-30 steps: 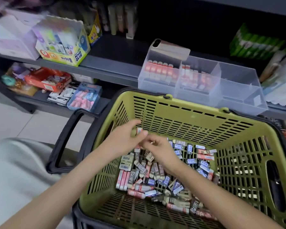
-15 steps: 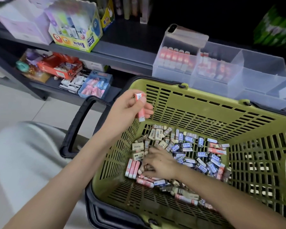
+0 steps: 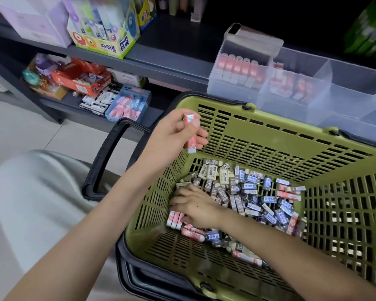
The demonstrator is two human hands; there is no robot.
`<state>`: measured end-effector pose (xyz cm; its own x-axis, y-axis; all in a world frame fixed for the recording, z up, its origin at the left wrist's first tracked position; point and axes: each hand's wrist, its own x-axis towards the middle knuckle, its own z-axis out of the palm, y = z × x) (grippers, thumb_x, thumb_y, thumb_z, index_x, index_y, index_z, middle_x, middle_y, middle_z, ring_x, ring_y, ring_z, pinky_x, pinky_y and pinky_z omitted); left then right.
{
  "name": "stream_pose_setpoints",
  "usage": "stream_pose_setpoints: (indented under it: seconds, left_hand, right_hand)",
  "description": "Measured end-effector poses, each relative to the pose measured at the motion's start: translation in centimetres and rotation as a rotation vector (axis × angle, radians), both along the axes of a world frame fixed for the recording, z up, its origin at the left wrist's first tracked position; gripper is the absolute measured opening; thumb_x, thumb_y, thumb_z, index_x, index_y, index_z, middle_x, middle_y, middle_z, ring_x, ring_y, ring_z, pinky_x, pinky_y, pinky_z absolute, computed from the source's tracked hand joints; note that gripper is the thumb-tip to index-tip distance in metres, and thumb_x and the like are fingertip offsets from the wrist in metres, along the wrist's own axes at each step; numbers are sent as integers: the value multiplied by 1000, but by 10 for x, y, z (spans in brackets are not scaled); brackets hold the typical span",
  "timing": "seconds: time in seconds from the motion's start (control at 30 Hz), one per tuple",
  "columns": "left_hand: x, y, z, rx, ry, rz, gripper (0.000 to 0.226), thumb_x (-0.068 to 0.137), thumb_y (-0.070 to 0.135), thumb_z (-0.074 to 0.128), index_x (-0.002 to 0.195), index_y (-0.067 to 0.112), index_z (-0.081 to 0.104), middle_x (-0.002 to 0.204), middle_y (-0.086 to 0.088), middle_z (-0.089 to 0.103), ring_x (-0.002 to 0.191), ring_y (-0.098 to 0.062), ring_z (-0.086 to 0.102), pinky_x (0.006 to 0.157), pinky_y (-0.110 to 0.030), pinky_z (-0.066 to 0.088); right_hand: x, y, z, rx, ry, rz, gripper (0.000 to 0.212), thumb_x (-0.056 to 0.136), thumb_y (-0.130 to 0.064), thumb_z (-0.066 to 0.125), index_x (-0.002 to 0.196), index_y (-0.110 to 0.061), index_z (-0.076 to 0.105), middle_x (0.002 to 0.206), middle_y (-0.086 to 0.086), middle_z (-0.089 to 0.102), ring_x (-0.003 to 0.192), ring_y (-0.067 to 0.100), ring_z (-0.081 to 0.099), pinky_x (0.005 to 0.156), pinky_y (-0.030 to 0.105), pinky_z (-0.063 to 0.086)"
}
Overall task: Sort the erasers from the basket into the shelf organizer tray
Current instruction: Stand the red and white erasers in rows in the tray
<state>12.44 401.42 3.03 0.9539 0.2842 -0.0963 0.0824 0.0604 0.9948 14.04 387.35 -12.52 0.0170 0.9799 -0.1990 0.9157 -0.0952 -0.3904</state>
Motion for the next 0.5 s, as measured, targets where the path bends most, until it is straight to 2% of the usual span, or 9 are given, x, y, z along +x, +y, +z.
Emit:
stream_pose_setpoints:
  seconds: [0.13,0.27,0.4,0.5]
  left_hand:
    - [0,0,0,2,-5,-8,9,98,13,48,104,13,55,88,-13,69,79,-25,68,76,-34,57]
    - [1,0,0,1,-2,0,10,98,13,48,105,13,55,88,-13,69,78,-25,69,76,-33,57]
    - [1,0,-1,34,1,-7,12,97,15,49,107,12,55,88,-13,69,80,-26,69,77,-33,57]
    - [1,-1,-2,45,4,-8,13,97,15,49,108,11,55,87,-11,69,79,-24,69,76,-32,57]
  right_hand:
    - [5,-3,-5,-26,-158,126,56,79,-25,67,132,-21,50,132,-5,49,112,18,37,91,32,26]
    - [11,-5,-10,-59,-134,15,63,81,-44,63,137,-24,44,125,-5,48,113,16,32,93,33,24]
    - [11,5,-9,-72,-155,-18,57,77,-50,64,127,-25,53,117,-5,51,112,18,32,90,33,19]
    - [12,11,-4,-74,-245,53,55,76,-55,64,122,-26,54,117,-1,52,111,21,38,93,37,23]
